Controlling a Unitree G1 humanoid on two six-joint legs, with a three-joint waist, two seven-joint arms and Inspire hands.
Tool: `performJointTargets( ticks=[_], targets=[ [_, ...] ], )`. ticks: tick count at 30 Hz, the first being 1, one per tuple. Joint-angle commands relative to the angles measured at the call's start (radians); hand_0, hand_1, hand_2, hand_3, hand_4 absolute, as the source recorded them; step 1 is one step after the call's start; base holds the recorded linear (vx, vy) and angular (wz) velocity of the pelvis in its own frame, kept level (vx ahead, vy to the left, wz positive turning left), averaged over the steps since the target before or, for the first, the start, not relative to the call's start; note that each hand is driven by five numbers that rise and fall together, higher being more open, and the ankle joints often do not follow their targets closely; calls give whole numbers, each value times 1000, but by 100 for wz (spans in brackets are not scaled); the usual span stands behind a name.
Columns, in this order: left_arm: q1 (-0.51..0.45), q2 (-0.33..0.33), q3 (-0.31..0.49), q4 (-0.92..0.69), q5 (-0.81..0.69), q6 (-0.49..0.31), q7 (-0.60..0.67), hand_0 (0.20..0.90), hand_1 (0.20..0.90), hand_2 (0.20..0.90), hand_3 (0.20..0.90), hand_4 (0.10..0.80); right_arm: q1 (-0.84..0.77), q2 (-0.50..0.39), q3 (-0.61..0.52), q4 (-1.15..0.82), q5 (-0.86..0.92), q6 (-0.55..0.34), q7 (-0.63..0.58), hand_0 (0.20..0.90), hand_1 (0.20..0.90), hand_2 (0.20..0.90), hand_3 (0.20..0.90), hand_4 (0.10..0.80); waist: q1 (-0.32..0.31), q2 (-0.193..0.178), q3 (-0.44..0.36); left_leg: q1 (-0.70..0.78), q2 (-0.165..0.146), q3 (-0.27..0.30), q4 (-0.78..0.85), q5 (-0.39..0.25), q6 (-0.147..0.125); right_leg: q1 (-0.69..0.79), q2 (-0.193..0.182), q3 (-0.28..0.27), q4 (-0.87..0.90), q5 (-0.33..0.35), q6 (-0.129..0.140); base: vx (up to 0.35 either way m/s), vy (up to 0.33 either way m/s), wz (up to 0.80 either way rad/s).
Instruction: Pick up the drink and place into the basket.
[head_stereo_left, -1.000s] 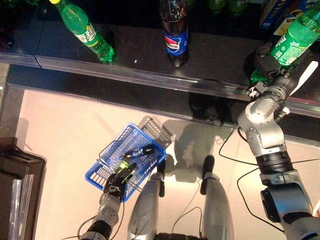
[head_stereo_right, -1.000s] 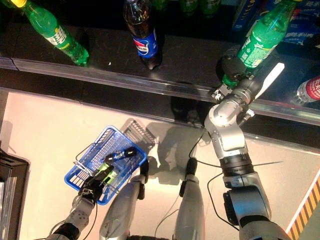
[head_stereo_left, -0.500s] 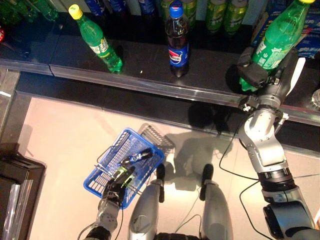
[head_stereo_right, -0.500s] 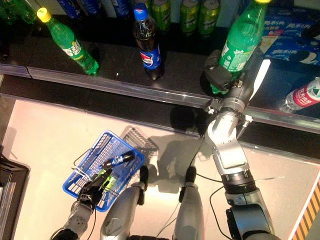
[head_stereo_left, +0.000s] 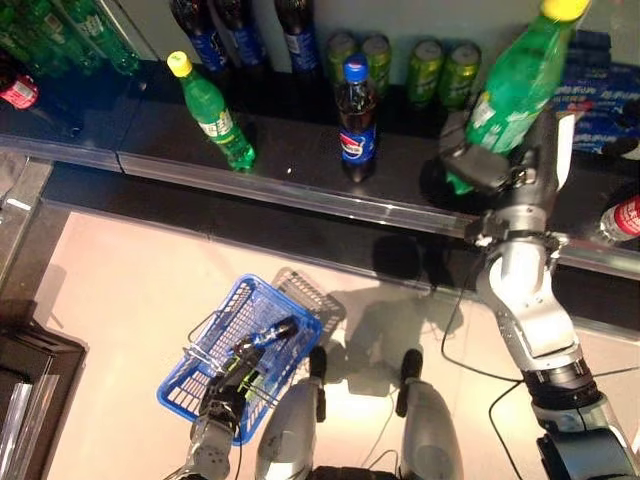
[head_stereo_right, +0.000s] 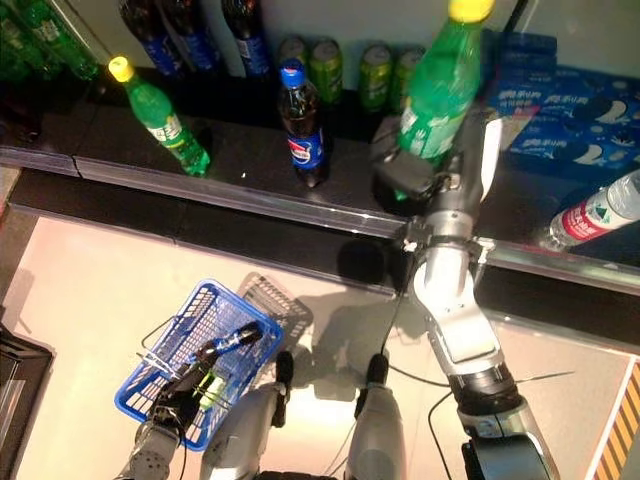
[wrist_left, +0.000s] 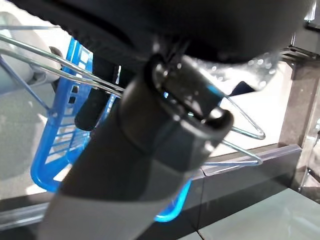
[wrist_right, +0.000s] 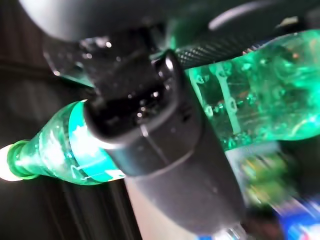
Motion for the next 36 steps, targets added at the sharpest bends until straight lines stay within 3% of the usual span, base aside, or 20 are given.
performJointTargets(
  ticks=[1,8,16,28,36],
  targets=[
    [82,20,-22,-272,-47,-88,-136,300,300,300,200,100,-90,-4,13,-250,31,-143,83,300,300,300,200,100,1,-28,-177,-1,-3,4,106,-38,13,113,33,-20,-2,-77,-86,44,30,6],
    [101,49,-55,-453,-40,-75,-124,300,300,300,200,100,-66,42,107,-267,84,-106,156,300,300,300,200,100,30,-15,-196,34,-10,-14,71,-32,11,154,27,-38,-12,-84,-83,21,16,11],
    [116,73,-66,-673,-48,-30,-126,300,300,300,200,100,-89,84,206,-257,81,-64,161,300,300,300,200,100,78,3,-201,42,-24,-58,58,-20,8,172,15,-71,0,-98,-84,1,20,15],
    [81,152,-89,-1032,-45,25,-188,300,300,300,200,100,-118,151,330,-182,56,-21,107,300,300,300,200,100,166,-6,-167,7,-47,-134,83,-17,12,182,-1,-127,-2,-90,-75,-29,-27,18],
    [31,181,-99,-1172,-83,46,-301,300,300,300,200,100,-122,177,375,-155,64,-25,69,300,300,300,200,100,199,-18,-146,-20,-58,-166,83,-19,17,176,-2,-148,-19,-76,-64,-50,-49,15]
  ],
)
